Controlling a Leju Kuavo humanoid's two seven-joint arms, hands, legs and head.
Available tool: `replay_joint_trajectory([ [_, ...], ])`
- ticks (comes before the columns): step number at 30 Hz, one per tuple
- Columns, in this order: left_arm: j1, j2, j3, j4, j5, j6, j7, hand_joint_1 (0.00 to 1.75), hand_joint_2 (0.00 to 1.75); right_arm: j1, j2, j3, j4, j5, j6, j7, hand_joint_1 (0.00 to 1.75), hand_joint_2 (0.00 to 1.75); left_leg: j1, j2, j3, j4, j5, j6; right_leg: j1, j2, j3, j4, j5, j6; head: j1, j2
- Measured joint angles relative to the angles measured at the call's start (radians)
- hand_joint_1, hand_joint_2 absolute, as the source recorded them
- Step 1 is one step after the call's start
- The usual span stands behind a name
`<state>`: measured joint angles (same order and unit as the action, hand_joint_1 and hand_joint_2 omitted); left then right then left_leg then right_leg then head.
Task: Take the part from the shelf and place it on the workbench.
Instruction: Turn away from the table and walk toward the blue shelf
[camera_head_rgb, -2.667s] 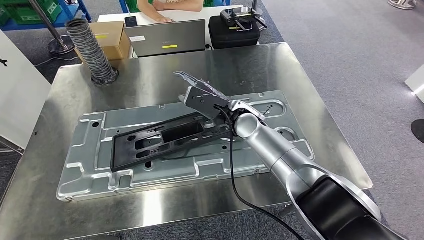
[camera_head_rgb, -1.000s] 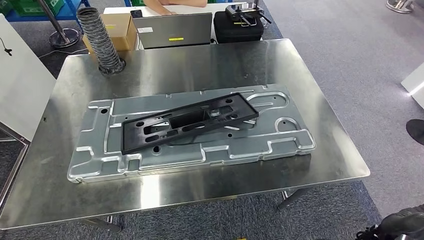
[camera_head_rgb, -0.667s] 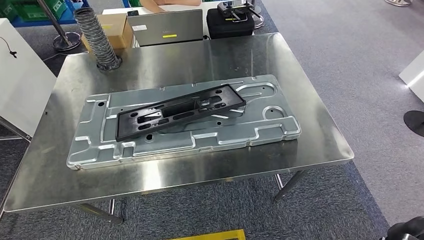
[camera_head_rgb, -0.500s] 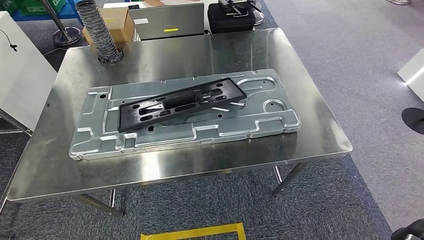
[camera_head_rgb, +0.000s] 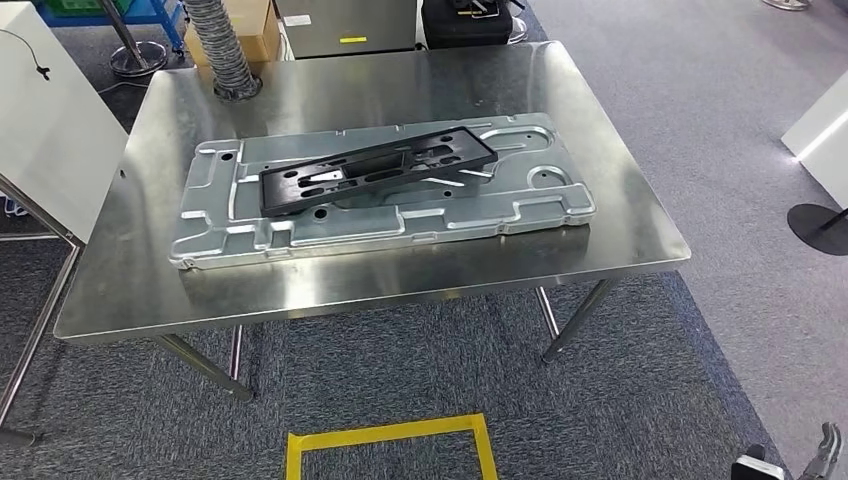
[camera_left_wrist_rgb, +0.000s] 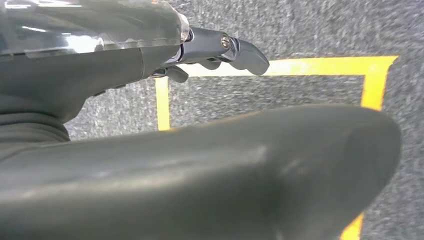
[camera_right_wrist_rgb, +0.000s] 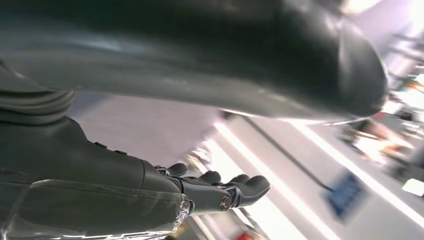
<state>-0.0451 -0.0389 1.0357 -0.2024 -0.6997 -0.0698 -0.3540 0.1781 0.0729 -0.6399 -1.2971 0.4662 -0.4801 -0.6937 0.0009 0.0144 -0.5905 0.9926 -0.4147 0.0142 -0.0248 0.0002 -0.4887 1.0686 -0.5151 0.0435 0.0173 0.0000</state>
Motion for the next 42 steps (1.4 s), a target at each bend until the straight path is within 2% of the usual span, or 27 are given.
replay_joint_trajectory([
  [2, -0.002, -0.003, 0.005, -0.001, -0.009, -0.001, -0.001, 0.0, 0.0, -0.02, -0.006, -0.001, 0.106, -0.022, -0.019, -0.001, 0.0, 0.0, -0.001, 0.0, -0.01, 0.008, 0.014, -0.012, 0.006, 0.0, 0.059, -0.094, -0.031, -0.011, -0.002, 0.0],
  [4, -0.003, -0.004, 0.012, -0.001, -0.014, 0.0, -0.002, 0.0, 0.0, -0.037, -0.017, -0.001, 0.217, -0.043, -0.033, -0.001, 0.0, 0.0, 0.004, 0.0, -0.018, 0.011, 0.023, -0.026, 0.01, -0.003, 0.049, -0.102, -0.021, -0.028, -0.003, 0.0],
  [5, -0.002, -0.004, 0.014, -0.001, -0.015, 0.0, -0.002, 0.0, 0.0, -0.045, -0.023, -0.001, 0.269, -0.051, -0.035, -0.001, 0.0, 0.0, 0.007, -0.001, -0.026, 0.022, 0.006, -0.032, 0.011, -0.005, 0.039, -0.102, -0.011, -0.037, -0.003, 0.0],
  [6, 0.0, -0.004, 0.016, -0.001, -0.016, 0.0, -0.002, 0.0, 0.0, -0.051, -0.027, -0.001, 0.311, -0.056, -0.036, -0.001, 0.0, 0.0, 0.008, -0.003, -0.037, 0.05, -0.031, -0.036, 0.01, -0.007, 0.026, -0.103, 0.002, -0.046, -0.005, 0.0],
  [8, 0.002, -0.006, 0.018, -0.001, -0.019, 0.0, -0.001, 0.0, 0.0, -0.059, -0.031, -0.001, 0.369, -0.059, -0.037, -0.001, 0.0, 0.0, 0.01, -0.005, -0.065, 0.156, -0.141, -0.042, 0.014, -0.009, -0.005, -0.102, 0.027, -0.057, -0.01, 0.0],
  [9, 0.003, -0.006, 0.018, -0.001, -0.02, 0.0, -0.001, 0.0, 0.0, -0.062, -0.032, -0.001, 0.39, -0.06, -0.037, -0.001, 0.0, 0.0, 0.01, -0.005, -0.075, 0.219, -0.182, -0.044, 0.017, -0.009, -0.022, -0.101, 0.04, -0.06, -0.012, 0.0],
  [10, 0.002, -0.007, 0.019, -0.001, -0.021, 0.0, -0.001, 0.0, 0.0, -0.064, -0.034, -0.001, 0.409, -0.06, -0.037, -0.001, 0.0, 0.0, 0.01, -0.005, -0.077, 0.268, -0.196, -0.044, 0.019, -0.009, -0.04, -0.099, 0.052, -0.06, -0.012, 0.0],
  [11, 0.002, -0.007, 0.02, -0.001, -0.021, 0.0, -0.001, 0.0, 0.0, -0.068, -0.036, -0.001, 0.426, -0.061, -0.038, -0.001, 0.0, 0.0, 0.01, -0.005, -0.066, 0.292, -0.183, -0.043, 0.021, -0.009, -0.058, -0.096, 0.064, -0.06, -0.012, 0.0],
  [12, 0.001, -0.007, 0.021, -0.001, -0.021, 0.0, -0.001, 0.0, 0.0, -0.071, -0.038, -0.002, 0.444, -0.061, -0.037, -0.001, 0.0, 0.0, 0.009, -0.005, -0.041, 0.285, -0.152, -0.04, 0.023, -0.009, -0.076, -0.092, 0.074, -0.059, -0.012, 0.0],
  [14, -0.001, -0.006, 0.021, -0.001, -0.022, 0.0, 0.001, 0.0, 0.0, -0.082, -0.043, -0.003, 0.483, -0.07, -0.036, -0.001, 0.0, 0.0, 0.006, -0.006, 0.056, 0.18, -0.103, -0.03, 0.025, -0.008, -0.109, -0.08, 0.093, -0.055, -0.012, 0.0],
  [16, -0.006, -0.005, 0.021, -0.002, -0.021, 0.0, 0.003, 0.0, 0.0, -0.098, -0.048, -0.004, 0.537, -0.084, -0.036, -0.001, 0.0, 0.0, 0.001, -0.007, 0.157, 0.032, -0.119, -0.018, 0.028, -0.008, -0.129, -0.07, 0.111, -0.047, -0.011, 0.0],
  [18, -0.011, -0.004, 0.021, -0.002, -0.022, 0.0, 0.004, 0.0, 0.0, -0.116, -0.052, -0.004, 0.602, -0.08, -0.04, -0.002, 0.0, 0.0, -0.004, -0.007, 0.189, -0.034, -0.139, -0.007, 0.027, -0.01, -0.135, -0.069, 0.131, -0.036, -0.011, 0.0],
  [20, -0.012, -0.006, 0.021, -0.002, -0.024, 0.0, 0.006, 0.0, 0.0, -0.134, -0.056, -0.004, 0.673, -0.057, -0.048, -0.002, 0.0, 0.0, -0.001, -0.003, 0.174, -0.039, -0.121, 0.008, 0.024, -0.009, -0.142, -0.066, 0.131, -0.025, -0.012, 0.0],
  [21, -0.013, -0.006, 0.021, -0.002, -0.027, 0.0, 0.006, 0.0, 0.0, -0.144, -0.059, -0.004, 0.715, -0.044, -0.05, 0.002, 0.0, 0.0, 0.0, -0.001, 0.163, -0.041, -0.107, 0.016, 0.021, -0.007, -0.149, -0.047, 0.103, -0.02, -0.012, 0.0],
  [24, -0.017, -0.008, 0.021, -0.002, -0.042, -0.004, 0.007, 0.0, 0.0, -0.175, -0.066, -0.002, 0.844, 0.006, -0.038, 0.076, 0.0, 0.0, 0.0, 0.004, 0.114, -0.04, -0.067, 0.028, 0.013, -0.002, -0.187, 0.116, -0.055, -0.005, -0.01, 0.0],
  [25, -0.017, -0.008, 0.02, -0.002, -0.051, -0.007, 0.009, 0.0, 0.0, -0.182, -0.067, 0.001, 0.881, 0.028, -0.03, 0.134, 0.0, 0.0, -0.001, 0.004, 0.095, -0.037, -0.054, 0.028, 0.011, -0.002, -0.193, 0.177, -0.078, -0.001, -0.01, 0.0],
  [26, -0.018, -0.008, 0.018, -0.002, -0.061, -0.01, 0.011, 0.0, 0.0, -0.186, -0.068, 0.007, 0.914, 0.051, -0.016, 0.205, 0.0, 0.0, -0.001, 0.005, 0.076, -0.032, -0.043, 0.026, 0.009, -0.002, -0.188, 0.214, -0.072, 0.003, -0.01, 0.0],
  [27, -0.018, -0.009, 0.016, -0.002, -0.069, -0.013, 0.014, 0.0, 0.0, -0.188, -0.068, 0.014, 0.943, 0.071, 0.001, 0.274, 0.0, 0.0, 0.0, 0.004, 0.056, -0.026, -0.032, 0.023, 0.006, -0.002, -0.17, 0.222, -0.045, 0.005, -0.01, 0.0],
  [29, -0.02, -0.009, 0.013, -0.002, -0.078, -0.017, 0.018, 0.0, 0.0, -0.189, -0.067, 0.03, 0.987, 0.099, 0.037, 0.37, 0.0, 0.0, 0.0, 0.003, 0.019, -0.008, -0.014, 0.015, 0.001, -0.002, -0.081, 0.128, 0.008, 0.006, -0.009, 0.0],
  [31, -0.022, -0.009, 0.012, -0.002, -0.079, -0.019, 0.019, 0.0, 0.0, -0.194, -0.065, 0.044, 1.014, 0.112, 0.059, 0.397, 0.0, 0.0, -0.002, 0.004, -0.007, 0.009, -0.001, 0.003, 0.003, -0.001, 0.023, -0.027, -0.009, 0.0, -0.01, 0.0],
  [33, -0.025, -0.009, 0.011, -0.002, -0.08, -0.02, 0.019, 0.0, 0.0, -0.199, -0.064, 0.054, 1.033, 0.117, 0.08, 0.404, 0.0, 0.0, -0.001, 0.007, -0.018, 0.014, 0.016, -0.01, 0.011, -0.001, 0.061, -0.101, -0.033, -0.013, -0.011, 0.0],
  [35, -0.027, -0.008, 0.011, -0.002, -0.082, -0.02, 0.019, 0.0, 0.0, -0.201, -0.061, 0.059, 1.051, 0.117, 0.103, 0.412, 0.0, 0.0, 0.003, 0.005, -0.027, 0.016, 0.021, -0.023, 0.012, -0.005, 0.045, -0.106, -0.017, -0.032, -0.011, 0.0],
  [36, -0.026, -0.007, 0.011, -0.002, -0.083, -0.02, 0.019, 0.0, 0.0, -0.202, -0.06, 0.061, 1.057, 0.116, 0.111, 0.417, 0.0, 0.0, 0.005, 0.002, -0.036, 0.032, -0.003, -0.027, 0.012, -0.008, 0.033, -0.107, -0.006, -0.042, -0.013, 0.0],
  [39, -0.024, -0.007, 0.011, -0.001, -0.086, -0.02, 0.02, 0.0, 0.0, -0.204, -0.053, 0.063, 1.071, 0.111, 0.126, 0.43, 0.0, 0.0, 0.008, -0.005, -0.076, 0.181, -0.154, -0.035, 0.015, -0.012, -0.014, -0.107, 0.034, -0.06, -0.018, 0.0],
  [40, -0.023, -0.007, 0.011, -0.001, -0.087, -0.02, 0.02, 0.0, 0.0, -0.204, -0.051, 0.064, 1.075, 0.109, 0.133, 0.436, 0.0, 0.0, 0.009, -0.005, -0.083, 0.241, -0.184, -0.037, 0.018, -0.012, -0.033, -0.105, 0.047, -0.061, -0.019, 0.0],
  [41, -0.023, -0.007, 0.011, -0.002, -0.088, -0.02, 0.021, 0.0, 0.0, -0.204, -0.05, 0.064, 1.079, 0.108, 0.141, 0.443, 0.0, 0.0, 0.009, -0.005, -0.081, 0.284, -0.188, -0.038, 0.02, -0.012, -0.052, -0.102, 0.06, -0.061, -0.019, 0.0],
  [42, -0.024, -0.007, 0.011, -0.002, -0.089, -0.02, 0.021, 0.0, 0.0, -0.204, -0.048, 0.064, 1.083, 0.107, 0.149, 0.45, 0.0, 0.0, 0.009, -0.005, -0.065, 0.297, -0.167, -0.037, 0.021, -0.012, -0.071, -0.097, 0.071, -0.059, -0.019, 0.0],
])
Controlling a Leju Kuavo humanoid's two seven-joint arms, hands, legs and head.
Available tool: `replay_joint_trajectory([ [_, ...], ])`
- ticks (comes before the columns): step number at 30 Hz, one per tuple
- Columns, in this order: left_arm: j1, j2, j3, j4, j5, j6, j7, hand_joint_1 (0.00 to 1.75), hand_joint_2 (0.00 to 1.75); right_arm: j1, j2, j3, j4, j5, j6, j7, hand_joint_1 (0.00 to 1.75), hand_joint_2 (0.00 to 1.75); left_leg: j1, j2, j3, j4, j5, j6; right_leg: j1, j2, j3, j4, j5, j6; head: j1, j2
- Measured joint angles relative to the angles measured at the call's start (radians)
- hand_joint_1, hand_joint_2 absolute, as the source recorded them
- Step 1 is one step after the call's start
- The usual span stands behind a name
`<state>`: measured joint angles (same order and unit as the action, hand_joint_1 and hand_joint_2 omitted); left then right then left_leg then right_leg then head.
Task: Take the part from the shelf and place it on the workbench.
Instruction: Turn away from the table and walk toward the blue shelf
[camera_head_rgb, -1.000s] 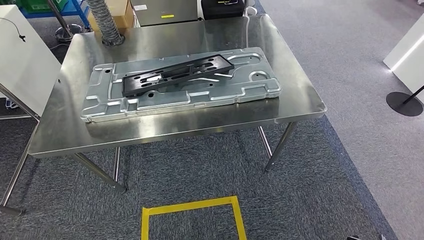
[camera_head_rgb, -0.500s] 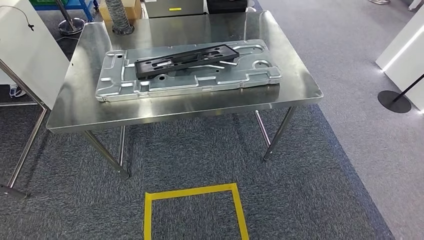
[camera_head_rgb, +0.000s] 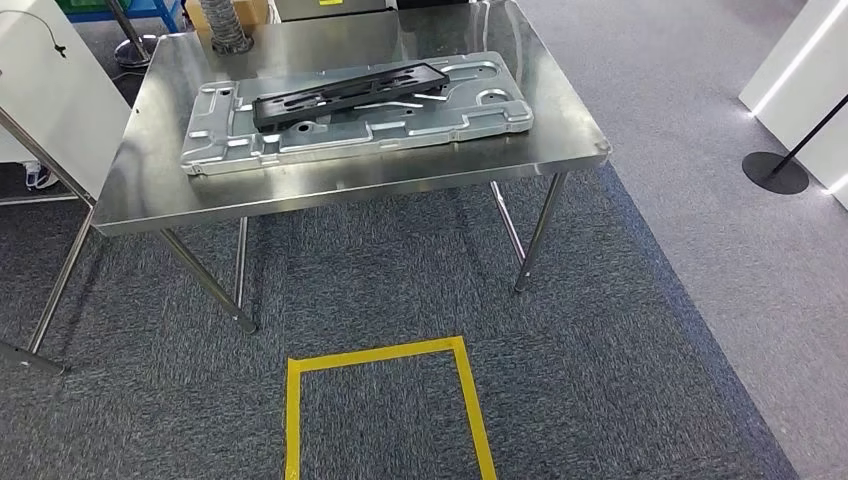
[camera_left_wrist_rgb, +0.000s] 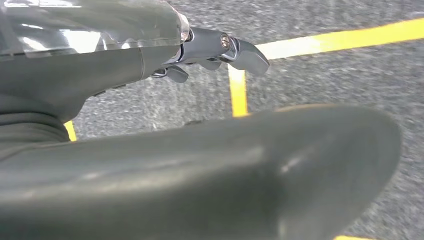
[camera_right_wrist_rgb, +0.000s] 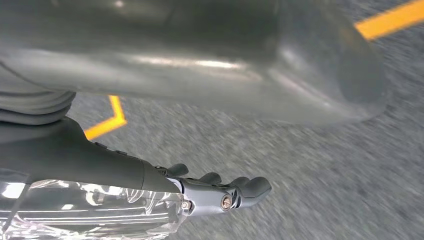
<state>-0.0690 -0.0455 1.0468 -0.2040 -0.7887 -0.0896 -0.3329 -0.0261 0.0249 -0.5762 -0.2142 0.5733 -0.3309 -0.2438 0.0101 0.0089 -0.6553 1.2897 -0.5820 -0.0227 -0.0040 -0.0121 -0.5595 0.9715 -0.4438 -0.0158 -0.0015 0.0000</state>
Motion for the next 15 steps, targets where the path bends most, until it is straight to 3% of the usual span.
replay_joint_trajectory([
  [2, -0.001, 0.0, 0.0, 0.0, -0.002, 0.0, 0.001, 0.0, 0.0, 0.0, 0.003, 0.0, 0.005, -0.002, 0.01, 0.012, 0.0, 0.0, 0.0, -0.001, 0.084, -0.076, 0.06, 0.006, 0.001, 0.0, -0.035, 0.012, 0.02, 0.005, 0.0, 0.0],
  [3, -0.003, 0.0, 0.0, 0.0, -0.003, 0.0, 0.002, 0.0, 0.0, -0.001, 0.005, 0.0, 0.007, -0.002, 0.012, 0.015, 0.0, 0.0, -0.002, -0.001, 0.144, -0.154, 0.066, 0.01, 0.002, 0.001, -0.049, 0.019, 0.029, 0.009, 0.0, 0.0],
  [5, -0.007, 0.0, 0.0, 0.0, -0.005, 0.0, 0.002, 0.0, 0.0, -0.001, 0.008, 0.0, 0.008, -0.003, 0.013, 0.018, 0.0, 0.0, -0.007, -0.002, 0.234, -0.295, 0.038, 0.022, 0.003, 0.0, -0.065, 0.026, 0.047, 0.019, 0.0, 0.0],
  [6, -0.008, -0.001, 0.0, 0.0, -0.005, 0.0, 0.002, 0.0, 0.0, -0.001, 0.009, 0.0, 0.008, -0.003, 0.014, 0.018, 0.0, 0.0, -0.01, -0.001, 0.25, -0.329, 0.025, 0.029, 0.002, -0.001, -0.068, 0.025, 0.057, 0.025, 0.0, 0.0],
  [8, -0.007, -0.003, 0.0, 0.0, -0.005, 0.001, 0.002, 0.0, 0.0, 0.001, 0.009, 0.0, 0.01, -0.003, 0.019, 0.016, 0.0, 0.0, -0.011, 0.001, 0.24, -0.34, 0.038, 0.044, 0.0, 0.0, -0.074, 0.023, 0.069, 0.038, 0.0, 0.0],
  [9, -0.007, -0.005, 0.0, 0.0, -0.005, 0.002, 0.002, 0.0, 0.0, 0.002, 0.009, 0.0, 0.011, -0.004, 0.022, 0.013, 0.0, 0.0, -0.01, 0.003, 0.23, -0.342, 0.049, 0.052, -0.002, 0.003, -0.081, 0.033, 0.052, 0.045, 0.001, 0.0],
  [10, -0.007, -0.006, 0.0, 0.0, -0.006, 0.003, 0.003, 0.0, 0.0, 0.003, 0.009, 0.0, 0.011, -0.004, 0.024, 0.008, 0.0, 0.0, -0.008, 0.005, 0.217, -0.344, 0.062, 0.06, -0.003, 0.005, -0.092, 0.061, 0.015, 0.051, 0.004, 0.0],
  [12, -0.007, -0.008, 0.0, 0.0, -0.006, 0.006, 0.005, 0.0, 0.0, 0.004, 0.01, 0.0, 0.012, -0.005, 0.027, -0.005, 0.0, 0.0, -0.008, 0.006, 0.189, -0.344, 0.083, 0.069, -0.008, 0.008, -0.126, 0.174, -0.088, 0.061, 0.008, 0.0],
  [13, -0.006, -0.009, 0.0, 0.0, -0.007, 0.008, 0.009, 0.0, 0.0, 0.005, 0.01, 0.0, 0.012, -0.005, 0.031, -0.014, 0.0, 0.0, -0.009, 0.007, 0.174, -0.343, 0.094, 0.069, -0.009, 0.008, -0.141, 0.243, -0.119, 0.065, 0.009, 0.0],
  [14, -0.006, -0.009, 0.0, 0.0, -0.007, 0.011, 0.014, 0.0, 0.0, 0.005, 0.01, 0.0, 0.012, -0.005, 0.037, -0.024, 0.0, 0.0, -0.009, 0.007, 0.158, -0.341, 0.103, 0.068, -0.01, 0.008, -0.149, 0.298, -0.124, 0.069, 0.009, 0.0],
  [15, -0.005, -0.01, 0.0, 0.0, -0.007, 0.014, 0.022, 0.0, 0.0, 0.005, 0.009, 0.0, 0.012, -0.006, 0.045, -0.033, 0.0, 0.0, -0.009, 0.009, 0.143, -0.337, 0.113, 0.066, -0.01, 0.008, -0.143, 0.325, -0.106, 0.071, 0.009, 0.0],
])
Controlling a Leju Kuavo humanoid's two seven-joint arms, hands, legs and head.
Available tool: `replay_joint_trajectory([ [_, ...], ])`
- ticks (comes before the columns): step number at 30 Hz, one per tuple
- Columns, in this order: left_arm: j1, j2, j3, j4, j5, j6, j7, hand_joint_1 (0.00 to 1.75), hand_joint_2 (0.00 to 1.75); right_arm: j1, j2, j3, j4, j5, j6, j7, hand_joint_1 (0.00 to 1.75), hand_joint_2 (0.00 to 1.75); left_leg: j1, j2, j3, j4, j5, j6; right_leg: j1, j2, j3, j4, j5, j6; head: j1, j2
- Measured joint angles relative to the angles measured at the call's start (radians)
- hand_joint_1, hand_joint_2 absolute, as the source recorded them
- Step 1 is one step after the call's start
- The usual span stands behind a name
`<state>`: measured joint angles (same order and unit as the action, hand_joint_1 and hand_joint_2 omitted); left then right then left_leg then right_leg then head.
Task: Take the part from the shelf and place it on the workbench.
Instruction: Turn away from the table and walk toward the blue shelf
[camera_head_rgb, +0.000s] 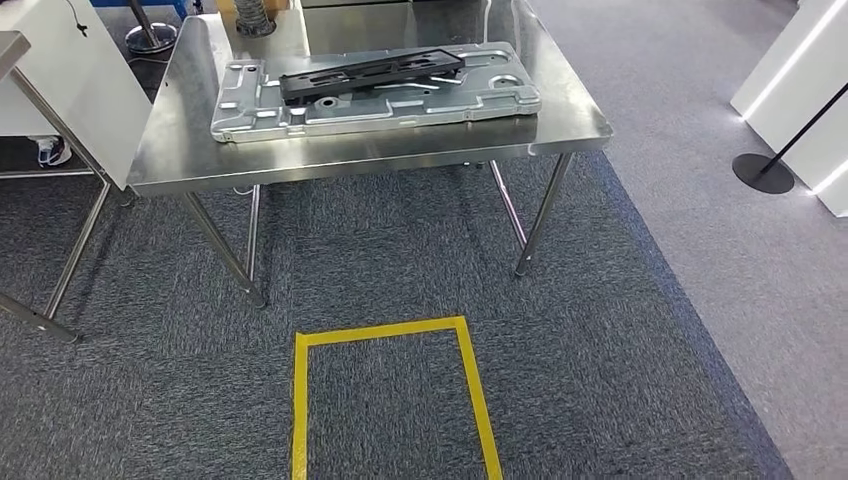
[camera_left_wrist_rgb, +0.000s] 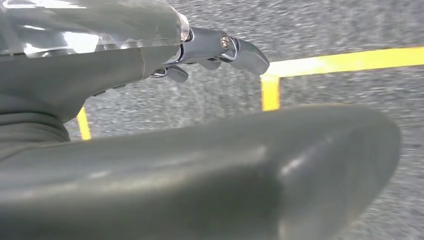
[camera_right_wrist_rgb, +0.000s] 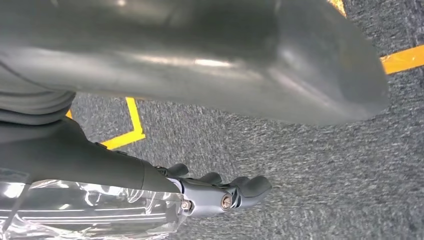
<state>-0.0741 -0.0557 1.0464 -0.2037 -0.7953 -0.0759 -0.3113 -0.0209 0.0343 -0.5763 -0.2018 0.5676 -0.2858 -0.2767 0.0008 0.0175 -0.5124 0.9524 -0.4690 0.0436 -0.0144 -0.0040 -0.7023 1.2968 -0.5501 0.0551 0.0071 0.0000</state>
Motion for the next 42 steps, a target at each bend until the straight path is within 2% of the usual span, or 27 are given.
replay_joint_trajectory([
  [1, 0.0, -0.001, 0.0, 0.0, 0.0, 0.003, 0.008, 0.0, 0.0, 0.0, 0.0, 0.0, 0.0, -0.002, 0.012, -0.008, 0.0, 0.0, 0.0, 0.001, -0.015, 0.004, 0.008, -0.003, -0.001, 0.0, 0.024, -0.01, 0.031, 0.0, 0.0, 0.0],
  [2, 0.0, -0.002, 0.0, 0.0, 0.0, 0.005, 0.017, 0.0, 0.0, 0.0, 0.0, 0.0, 0.0, -0.005, 0.026, -0.016, 0.0, 0.0, 0.001, 0.001, -0.027, 0.009, 0.015, -0.005, -0.001, 0.0, 0.067, -0.058, 0.057, -0.001, 0.0, 0.0],
  [3, -0.001, -0.004, 0.0, 0.0, 0.0, 0.008, 0.026, 0.0, 0.0, -0.001, 0.0, 0.0, 0.0, -0.009, 0.043, -0.021, 0.0, 0.0, 0.0, 0.001, -0.038, 0.014, 0.021, -0.009, -0.001, 0.0, 0.127, -0.135, 0.067, -0.004, 0.0, 0.0],
  [4, -0.001, -0.005, 0.0, 0.0, -0.001, 0.01, 0.033, 0.0, 0.0, -0.003, 0.0, -0.001, 0.0, -0.015, 0.061, -0.022, 0.0, 0.0, -0.002, 0.001, -0.046, 0.02, 0.027, -0.014, 0.001, 0.0, 0.186, -0.219, 0.058, -0.01, 0.0, 0.0],
  [5, -0.001, -0.006, 0.0, 0.0, -0.001, 0.012, 0.039, 0.0, 0.0, -0.004, -0.001, -0.002, 0.0, -0.022, 0.078, -0.017, 0.0, 0.0, -0.003, 0.001, -0.053, 0.025, 0.032, -0.019, 0.003, 0.0, 0.23, -0.287, 0.042, -0.017, 0.0, 0.0],
  [6, -0.002, -0.007, 0.0, 0.0, -0.003, 0.014, 0.044, 0.0, 0.0, -0.006, -0.001, -0.004, 0.001, -0.029, 0.094, -0.007, 0.0, 0.0, -0.004, 0.001, -0.058, 0.029, 0.038, -0.024, 0.006, 0.0, 0.255, -0.33, 0.028, -0.025, 0.0, 0.0],
  [8, -0.002, -0.007, 0.0, 0.0, -0.007, 0.016, 0.049, 0.0, 0.0, -0.005, -0.001, -0.008, 0.001, -0.036, 0.116, 0.022, 0.0, 0.87, -0.003, 0.001, -0.064, 0.033, 0.044, -0.035, 0.005, -0.001, 0.257, -0.351, 0.024, -0.042, 0.0, 0.0],
  [9, -0.002, -0.008, 0.0, 0.0, -0.01, 0.016, 0.049, 0.0, 0.0, -0.004, -0.001, -0.01, 0.002, -0.037, 0.121, 0.035, 0.0, 1.31, -0.001, -0.001, -0.07, 0.044, 0.035, -0.04, 0.004, -0.002, 0.254, -0.353, 0.029, -0.05, -0.001, 0.0],
  [10, -0.002, -0.008, 0.0, 0.0, -0.012, 0.016, 0.05, 0.0, 0.0, -0.003, -0.001, -0.011, 0.002, -0.036, 0.123, 0.045, 0.0, 1.75, 0.0, -0.004, -0.083, 0.073, 0.012, -0.045, 0.003, -0.004, 0.251, -0.355, 0.035, -0.058, -0.002, 0.0],
  [11, -0.001, -0.008, 0.0, 0.0, -0.013, 0.016, 0.05, 0.0, 0.0, -0.003, -0.002, -0.013, 0.002, -0.036, 0.124, 0.051, 0.0, 1.75, 0.002, -0.006, -0.104, 0.125, -0.024, -0.05, 0.003, -0.006, 0.247, -0.356, 0.04, -0.065, -0.004, 0.0],
  [13, 0.0, -0.009, 0.0, 0.0, -0.015, 0.016, 0.05, 0.0, 0.0, -0.001, -0.003, -0.017, 0.002, -0.037, 0.124, 0.061, 0.0, 1.75, 0.006, -0.009, -0.158, 0.266, -0.099, -0.057, 0.006, -0.007, 0.236, -0.355, 0.047, -0.071, -0.006, 0.0],
  [14, 0.001, -0.01, 0.0, 0.0, -0.015, 0.016, 0.05, 0.0, 0.0, 0.0, -0.003, -0.018, 0.002, -0.037, 0.124, 0.065, 0.0, 1.75, 0.007, -0.009, -0.175, 0.318, -0.116, -0.059, 0.007, -0.007, 0.231, -0.353, 0.05, -0.072, -0.006, 0.0],
  [15, 0.002, -0.01, 0.0, 0.0, -0.016, 0.016, 0.05, 0.0, 0.0, 0.001, -0.003, -0.02, 0.002, -0.037, 0.126, 0.067, 0.0, 1.75, 0.008, -0.009, -0.176, 0.336, -0.114, -0.059, 0.008, -0.006, 0.228, -0.351, 0.051, -0.072, -0.006, 0.0],
  [16, 0.002, -0.01, 0.0, 0.0, -0.016, 0.016, 0.05, 0.0, 0.0, 0.001, -0.003, -0.021, 0.002, -0.037, 0.128, 0.069, 0.0, 1.75, 0.009, -0.009, -0.155, 0.309, -0.092, -0.058, 0.009, -0.006, 0.226, -0.349, 0.052, -0.071, -0.006, 0.0],
  [18, 0.001, -0.01, 0.0, 0.0, -0.016, 0.016, 0.05, 0.0, 0.0, 0.002, -0.003, -0.024, 0.002, -0.037, 0.136, 0.071, 0.0, 1.75, 0.009, -0.009, -0.075, 0.171, -0.031, -0.051, 0.009, -0.004, 0.225, -0.343, 0.049, -0.067, -0.006, 0.0],
  [19, 0.001, -0.01, 0.0, 0.0, -0.016, 0.016, 0.051, 0.0, 0.0, 0.002, -0.004, -0.025, 0.002, -0.037, 0.14, 0.073, 0.0, 1.75, 0.007, -0.009, -0.037, 0.104, -0.013, -0.047, 0.01, -0.003, 0.224, -0.34, 0.048, -0.063, -0.006, 0.0],
  [20, 0.0, -0.01, 0.0, 0.0, -0.015, 0.016, 0.051, 0.0, 0.0, 0.001, -0.004, -0.026, 0.003, -0.036, 0.144, 0.075, 0.0, 1.75, 0.005, -0.01, -0.015, 0.062, -0.006, -0.042, 0.011, -0.003, 0.222, -0.337, 0.047, -0.058, -0.006, 0.0],
  [21, 0.0, -0.01, 0.0, 0.0, -0.015, 0.016, 0.051, 0.0, 0.44, 0.001, -0.004, -0.026, 0.003, -0.035, 0.148, 0.077, 0.0, 1.75, 0.004, -0.01, -0.005, 0.041, -0.009, -0.039, 0.013, -0.003, 0.219, -0.333, 0.046, -0.054, -0.006, 0.0],
  [24, 0.001, -0.011, 0.0, 0.0, -0.014, 0.017, 0.053, 0.0, 1.75, 0.0, -0.007, -0.026, 0.003, -0.03, 0.16, 0.085, 0.0, 1.75, 0.004, -0.011, -0.008, 0.03, -0.011, -0.036, 0.016, -0.003, 0.213, -0.328, 0.046, -0.057, -0.004, 0.0],
  [26, 0.002, -0.011, 0.001, 0.0, -0.013, 0.017, 0.053, 0.0, 1.75, -0.001, -0.008, -0.026, 0.003, -0.026, 0.162, 0.09, 0.0, 1.75, 0.0, -0.012, -0.01, 0.033, -0.011, -0.033, 0.014, -0.003, 0.211, -0.329, 0.048, -0.055, -0.004, 0.0],
  [30, 0.0, -0.011, 0.001, 0.0, -0.013, 0.018, 0.052, 0.0, 1.75, -0.001, -0.008, -0.027, 0.003, -0.02, 0.162, 0.088, 0.0, 0.0, -0.003, -0.011, -0.015, 0.036, -0.01, -0.024, 0.011, -0.002, 0.209, -0.331, 0.053, -0.047, -0.003, 0.0],
  [34, 0.0, -0.011, 0.002, 0.0, -0.013, 0.017, 0.052, 0.0, 1.75, -0.002, -0.009, -0.03, 0.003, -0.021, 0.168, 0.077, 0.0, 1.75, -0.006, -0.01, -0.018, 0.037, -0.007, -0.019, 0.008, -0.002, 0.206, -0.332, 0.057, -0.038, -0.004, 0.0],
  [38, 0.002, -0.011, -0.005, 0.0, -0.006, 0.016, 0.055, 0.0, 1.75, -0.001, -0.009, -0.028, 0.002, -0.026, 0.173, 0.079, 0.0, 1.75, -0.006, -0.01, -0.019, 0.037, -0.006, -0.016, 0.008, -0.002, 0.204, -0.332, 0.06, -0.033, -0.004, 0.0],
  [42, 0.018, -0.009, -0.067, -0.003, 0.051, 0.017, 0.075, 0.0, 1.75, 0.007, -0.012, 0.004, -0.001, -0.069, 0.186, 0.093, 0.0, 1.75, -0.006, -0.01, -0.019, 0.037, -0.005, -0.016, 0.008, -0.002, 0.203, -0.331, 0.06, -0.032, -0.004, 0.0],
])
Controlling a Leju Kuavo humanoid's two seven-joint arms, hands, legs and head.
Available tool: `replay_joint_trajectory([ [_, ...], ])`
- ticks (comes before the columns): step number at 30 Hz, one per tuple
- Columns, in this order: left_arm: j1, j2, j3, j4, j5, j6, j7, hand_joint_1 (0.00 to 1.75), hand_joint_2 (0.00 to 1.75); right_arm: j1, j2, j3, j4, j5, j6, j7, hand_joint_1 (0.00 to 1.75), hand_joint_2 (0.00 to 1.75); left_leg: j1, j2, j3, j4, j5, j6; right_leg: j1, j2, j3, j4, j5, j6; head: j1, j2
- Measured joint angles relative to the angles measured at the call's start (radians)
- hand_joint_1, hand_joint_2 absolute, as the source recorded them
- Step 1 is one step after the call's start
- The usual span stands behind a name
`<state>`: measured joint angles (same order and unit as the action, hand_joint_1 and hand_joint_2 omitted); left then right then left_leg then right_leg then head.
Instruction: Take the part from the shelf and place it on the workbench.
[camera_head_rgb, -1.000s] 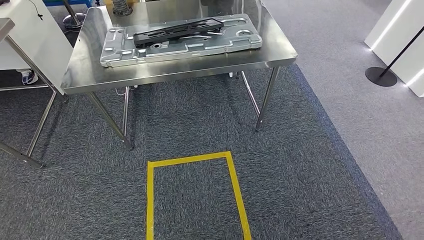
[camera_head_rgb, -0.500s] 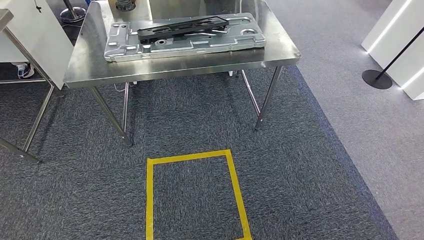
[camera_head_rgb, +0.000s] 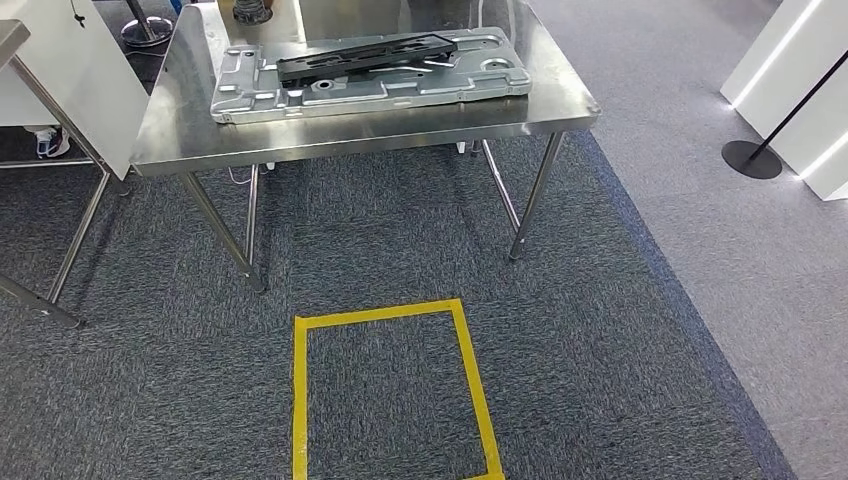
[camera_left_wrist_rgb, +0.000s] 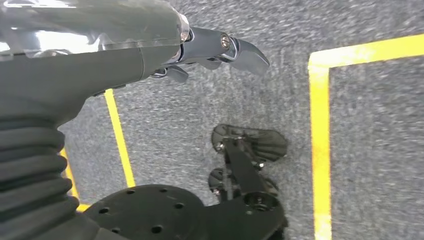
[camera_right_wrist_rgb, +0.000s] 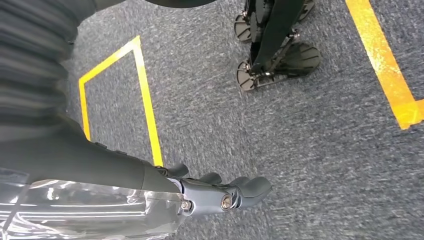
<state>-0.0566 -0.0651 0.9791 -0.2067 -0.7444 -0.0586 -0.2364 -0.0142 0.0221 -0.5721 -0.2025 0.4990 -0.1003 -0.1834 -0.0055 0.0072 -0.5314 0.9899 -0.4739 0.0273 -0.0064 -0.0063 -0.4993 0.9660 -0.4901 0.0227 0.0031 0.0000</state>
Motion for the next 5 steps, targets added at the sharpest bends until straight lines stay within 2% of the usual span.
replay_joint_trajectory([
  [2, 0.01, 0.001, -0.04, -0.004, 0.038, 0.002, 0.012, 0.0, 1.75, 0.006, -0.002, 0.022, -0.004, -0.026, 0.006, 0.009, 0.0, 1.75, 0.0, 0.0, 0.0, 0.0, 0.0, 0.0, 0.0, 0.0, 0.0, 0.001, 0.0, 0.0, 0.0, 0.0],
  [3, 0.014, 0.002, -0.062, -0.007, 0.058, 0.003, 0.018, 0.0, 1.75, 0.009, -0.002, 0.034, -0.007, -0.04, 0.008, 0.014, 0.0, 1.31, 0.0, 0.0, 0.0, 0.0, 0.0, 0.0, 0.0, 0.0, -0.001, 0.001, 0.0, 0.0, 0.0, 0.0],
  [4, 0.019, 0.004, -0.085, -0.011, 0.078, 0.004, 0.024, 0.0, 1.31, 0.012, -0.003, 0.046, -0.01, -0.053, 0.01, 0.019, 0.0, 0.87, 0.0, 0.0, 0.0, 0.0, 0.0, 0.0, 0.0, 0.0, -0.001, 0.001, 0.0, 0.0, 0.0, 0.0],
  [5, 0.021, 0.004, -0.095, -0.012, 0.088, 0.005, 0.027, 0.0, 1.16, 0.014, -0.003, 0.052, -0.012, -0.059, 0.011, 0.021, 0.0, 0.58, 0.0, 0.0, 0.0, 0.0, 0.0, 0.0, 0.0, 0.0, -0.001, 0.001, 0.0, 0.0, 0.0, 0.0],
])
